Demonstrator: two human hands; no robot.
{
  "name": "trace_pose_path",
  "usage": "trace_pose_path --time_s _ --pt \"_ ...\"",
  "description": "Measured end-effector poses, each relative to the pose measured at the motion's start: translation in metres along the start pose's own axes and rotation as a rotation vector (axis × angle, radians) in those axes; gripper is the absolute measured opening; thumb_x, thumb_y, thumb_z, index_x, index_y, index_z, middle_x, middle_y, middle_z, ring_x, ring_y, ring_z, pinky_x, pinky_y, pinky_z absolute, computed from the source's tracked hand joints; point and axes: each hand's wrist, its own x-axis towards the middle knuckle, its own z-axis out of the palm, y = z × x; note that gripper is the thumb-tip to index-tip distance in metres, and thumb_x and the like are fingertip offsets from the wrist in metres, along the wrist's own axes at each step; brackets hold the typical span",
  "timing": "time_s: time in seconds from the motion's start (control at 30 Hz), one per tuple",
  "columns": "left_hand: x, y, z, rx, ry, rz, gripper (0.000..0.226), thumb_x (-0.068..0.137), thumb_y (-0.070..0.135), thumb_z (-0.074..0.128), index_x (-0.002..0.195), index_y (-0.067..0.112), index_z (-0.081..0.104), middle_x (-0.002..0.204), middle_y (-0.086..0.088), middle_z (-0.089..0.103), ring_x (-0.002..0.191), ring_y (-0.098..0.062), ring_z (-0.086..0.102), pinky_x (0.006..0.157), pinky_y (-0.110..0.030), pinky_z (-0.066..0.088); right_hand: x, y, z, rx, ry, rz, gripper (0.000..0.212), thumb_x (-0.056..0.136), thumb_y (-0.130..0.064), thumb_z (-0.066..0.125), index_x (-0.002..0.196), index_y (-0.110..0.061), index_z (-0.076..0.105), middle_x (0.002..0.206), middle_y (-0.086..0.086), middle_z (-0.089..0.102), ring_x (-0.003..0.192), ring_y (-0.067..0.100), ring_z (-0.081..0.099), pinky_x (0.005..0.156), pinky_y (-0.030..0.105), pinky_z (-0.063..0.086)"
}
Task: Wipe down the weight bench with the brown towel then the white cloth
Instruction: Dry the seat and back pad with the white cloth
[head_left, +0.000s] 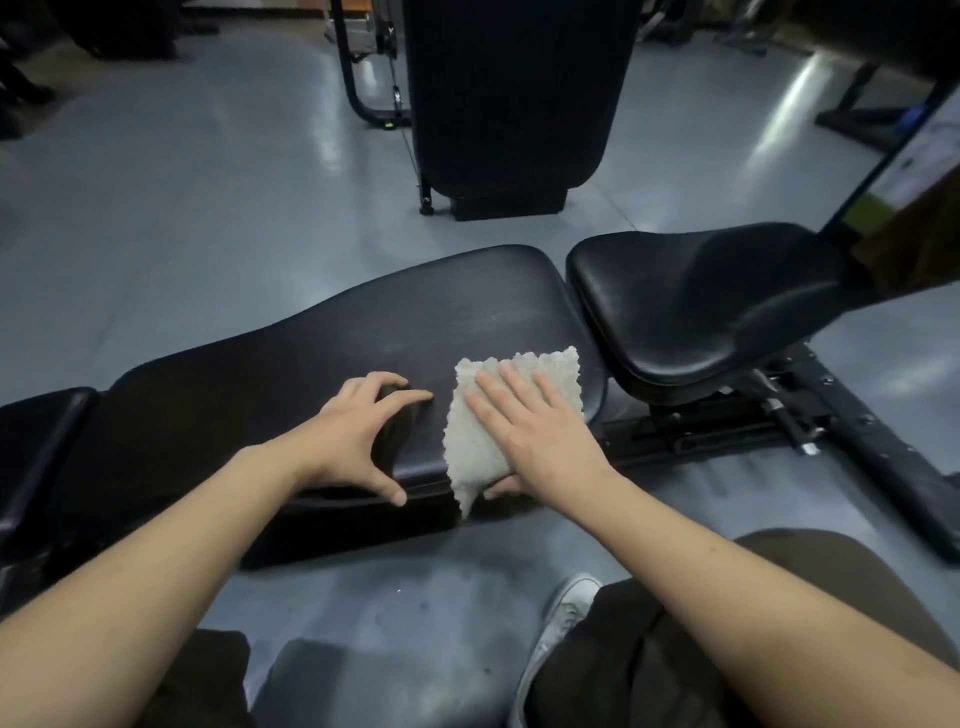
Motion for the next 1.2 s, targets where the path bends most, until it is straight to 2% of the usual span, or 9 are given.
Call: trace_pose_path --time_s 0.2,0.33,0.5,0.67,0.77,0.83,0.9,1.0,1.2 --pt "0.008 0.007 -0.004 0.021 -0.026 -0.023 0.129 0.042 0.059 0.094 0.15 0.045 0.024 0.148 0.012 0.017 0.14 -0.016 0.014 0.117 -0.038 0.029 -0.017 0.052 -0.003 0.15 -0.015 0.053 0.131 0.055 -0.075 0.078 0.16 -0.02 0.023 0.168 0.003 0.017 0.155 0.029 0.009 0.123 0.048 0.002" --pt "0.008 0.008 -0.004 0.009 -0.021 -0.021 0.128 0.043 0.059 0.093 0.15 0.046 0.024 0.148 0.012 0.016 0.14 -0.014 0.013 0.117 -0.035 0.027 -0.019 0.076 -0.006 0.486 -0.035 0.025 0.115 0.064 -0.063 0.082 0.159 -0.026 0.026 0.168 -0.009 0.011 0.154 0.013 -0.003 0.123 0.034 -0.009" --pt "0.003 0.008 -0.001 -0.027 -0.009 -0.023 0.126 0.048 0.057 0.093 0.152 0.047 0.022 0.153 0.012 0.013 0.143 -0.011 0.008 0.118 -0.032 0.023 -0.012 0.083 -0.009 0.702 0.009 0.26 0.079 0.093 -0.051 0.064 0.158 -0.025 0.027 0.167 -0.011 0.01 0.153 0.007 -0.008 0.125 0.044 0.001" --pt "0.0 0.007 0.002 -0.044 -0.003 -0.028 0.125 0.05 0.057 0.091 0.152 0.049 0.019 0.156 0.014 0.01 0.144 -0.009 0.005 0.118 -0.03 0.02 0.002 0.064 -0.008 0.584 0.028 0.481 0.084 0.099 -0.056 0.049 0.161 -0.013 0.01 0.169 0.007 -0.008 0.154 0.026 -0.017 0.123 0.034 -0.007" --pt "-0.001 0.007 0.004 -0.068 0.005 -0.034 0.124 0.051 0.056 0.09 0.152 0.05 0.019 0.157 0.015 0.01 0.145 -0.008 0.003 0.118 -0.029 0.019 0.013 0.055 -0.008 0.398 0.001 0.56 0.092 0.096 -0.069 0.033 0.16 -0.007 0.009 0.168 0.018 -0.003 0.154 0.033 -0.01 0.123 0.038 -0.006" --pt "-0.003 0.007 0.006 -0.087 0.011 -0.035 0.123 0.053 0.055 0.09 0.153 0.051 0.018 0.158 0.017 0.008 0.146 -0.006 0.0 0.119 -0.029 0.018 0.02 0.05 -0.01 0.33 0.0 0.604 0.098 0.088 -0.076 0.022 0.159 -0.01 0.012 0.167 0.017 0.002 0.153 0.032 -0.004 0.123 0.04 0.004" --pt "-0.005 0.006 0.009 -0.096 0.016 -0.029 0.121 0.056 0.054 0.089 0.153 0.05 0.017 0.16 0.017 0.005 0.147 -0.005 -0.002 0.12 -0.026 0.014 0.027 0.049 -0.013 0.331 -0.001 0.637 0.096 0.089 -0.075 0.03 0.159 -0.013 0.013 0.166 0.014 0.005 0.152 0.032 0.001 0.121 0.041 0.012" --pt "-0.007 0.004 0.012 -0.094 0.02 -0.007 0.118 0.062 0.052 0.088 0.154 0.049 0.014 0.162 0.017 0.001 0.148 -0.005 -0.006 0.118 -0.021 0.007 0.038 0.053 -0.018 0.339 -0.022 0.651 0.097 0.088 -0.074 0.043 0.159 -0.015 0.013 0.166 0.013 0.007 0.152 0.032 0.006 0.121 0.041 0.014" --pt "-0.008 -0.002 0.019 -0.117 0.022 0.017 0.113 0.067 0.055 0.084 0.15 0.058 0.007 0.163 0.021 -0.01 0.149 -0.003 -0.016 0.119 -0.022 0.003 0.062 0.063 -0.014 0.309 -0.05 0.69 0.106 0.084 -0.079 0.048 0.159 -0.012 0.014 0.163 0.017 0.013 0.144 0.035 0.021 0.116 0.042 0.028"
